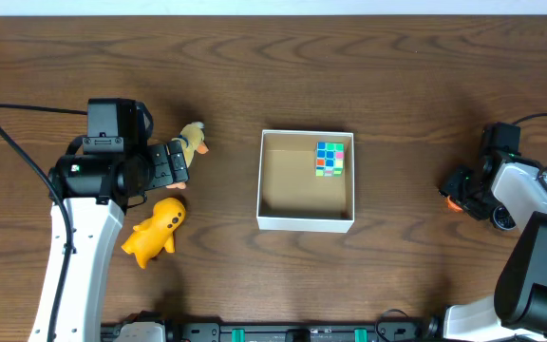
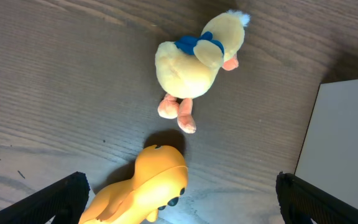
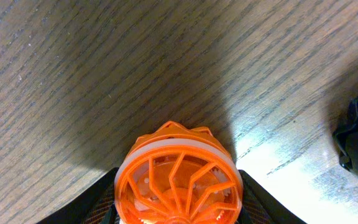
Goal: Pack container
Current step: 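Move the right gripper to the orange round part and grasp it, then carry the orange part into the box beside the cube and release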
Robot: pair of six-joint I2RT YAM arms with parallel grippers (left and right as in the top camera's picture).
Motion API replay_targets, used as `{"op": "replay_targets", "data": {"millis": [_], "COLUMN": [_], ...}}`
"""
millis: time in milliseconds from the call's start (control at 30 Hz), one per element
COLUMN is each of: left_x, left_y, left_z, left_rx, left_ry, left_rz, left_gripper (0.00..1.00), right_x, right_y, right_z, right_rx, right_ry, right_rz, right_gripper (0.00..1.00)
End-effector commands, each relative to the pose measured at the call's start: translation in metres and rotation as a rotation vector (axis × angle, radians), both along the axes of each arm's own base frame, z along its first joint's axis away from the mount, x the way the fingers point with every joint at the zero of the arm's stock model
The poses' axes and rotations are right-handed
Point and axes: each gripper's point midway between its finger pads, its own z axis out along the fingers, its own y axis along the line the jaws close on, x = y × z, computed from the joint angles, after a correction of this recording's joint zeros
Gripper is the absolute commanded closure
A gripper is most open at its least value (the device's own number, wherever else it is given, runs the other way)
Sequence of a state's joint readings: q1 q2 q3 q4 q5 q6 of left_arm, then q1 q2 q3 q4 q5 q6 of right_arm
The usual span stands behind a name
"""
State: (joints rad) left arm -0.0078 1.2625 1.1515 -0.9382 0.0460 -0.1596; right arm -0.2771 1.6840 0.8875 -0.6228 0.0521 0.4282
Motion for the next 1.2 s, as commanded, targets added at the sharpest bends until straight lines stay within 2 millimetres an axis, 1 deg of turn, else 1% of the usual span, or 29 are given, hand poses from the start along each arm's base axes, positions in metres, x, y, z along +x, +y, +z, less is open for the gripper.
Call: {"op": "replay_targets", "data": {"millis": [0,67,167,267,300,333,367,400,433,500,533,600,667,733,800,900,1000,1100,1167], "left_x": [0.003,0.003,0.003,0.003,0.003,0.003,0.003,0.003,0.003,0.003,0.003,0.003,0.003,0.003,0.003,0.003,0.003,0.003,0.003], "left_y": [-0.001,-0.001,-0.001,-0.001,-0.001,-0.001,-0.001,-0.001,-0.001,-0.001,-0.001,-0.001,-0.001,-0.001,-0.001,-0.001,-0.001,-0.001,-0.001], "left_z": [0.005,0.005,0.005,0.005,0.005,0.005,0.005,0.005,0.005,0.005,0.005,0.005,0.005,0.005,0.005,0.005,0.005,0.005,0.005], "left_rx": [0.005,0.005,0.005,0.005,0.005,0.005,0.005,0.005,0.005,0.005,0.005,0.005,0.005,0.005,0.005,0.005,0.005,0.005,0.005], "left_ry": [-0.009,-0.009,-0.01,-0.01,-0.009,-0.009,-0.009,-0.009,-0.009,-0.009,-0.009,-0.009,-0.009,-0.009,-0.009,-0.009,-0.009,-0.009,-0.009], "left_rz": [-0.01,-0.01,-0.01,-0.01,-0.01,-0.01,-0.01,-0.01,-0.01,-0.01,-0.01,-0.01,-0.01,-0.01,-0.01,-0.01,-0.01,-0.01,-0.01], "left_gripper": [0.02,0.02,0.02,0.02,0.02,0.02,0.02,0.02,0.02,0.02,0.02,0.02,0.02,0.02,0.02,0.02,0.02,0.02,0.02], "right_x": [0.009,0.02,0.043,0.066,0.074,0.08,0.085,0.088,0.091,0.092,0.09,0.084,0.075,0.068,0.061,0.059,0.063,0.069,0.073], "right_y": [0.008,0.016,0.038,0.074,0.092,0.107,0.128,0.142,0.162,0.2,0.216,0.246,0.273,0.293,0.308,0.325,0.336,0.343,0.345], "right_z": [0.01,0.024,0.059,0.103,0.121,0.134,0.149,0.159,0.17,0.185,0.189,0.19,0.183,0.17,0.152,0.122,0.101,0.087,0.081], "right_rx": [0.002,-0.004,-0.021,-0.033,-0.035,-0.036,-0.035,-0.035,-0.034,-0.035,-0.036,-0.033,-0.028,-0.019,-0.014,-0.008,-0.001,0.004,0.004], "right_ry": [-0.027,-0.055,-0.126,-0.211,-0.247,-0.271,-0.304,-0.325,-0.357,-0.407,-0.424,-0.445,-0.438,-0.406,-0.36,-0.3,-0.283,-0.281,-0.282], "right_rz": [0.065,0.11,0.218,0.363,0.433,0.49,0.565,0.616,0.692,0.829,0.884,0.987,1.084,1.15,1.207,1.261,1.295,1.308,1.307], "right_gripper": [0.73,0.75,0.76,0.8,0.81,0.81,0.81,0.82,0.83,0.84,0.84,0.84,0.84,0.84,0.83,0.84,0.84,0.84,0.84]}}
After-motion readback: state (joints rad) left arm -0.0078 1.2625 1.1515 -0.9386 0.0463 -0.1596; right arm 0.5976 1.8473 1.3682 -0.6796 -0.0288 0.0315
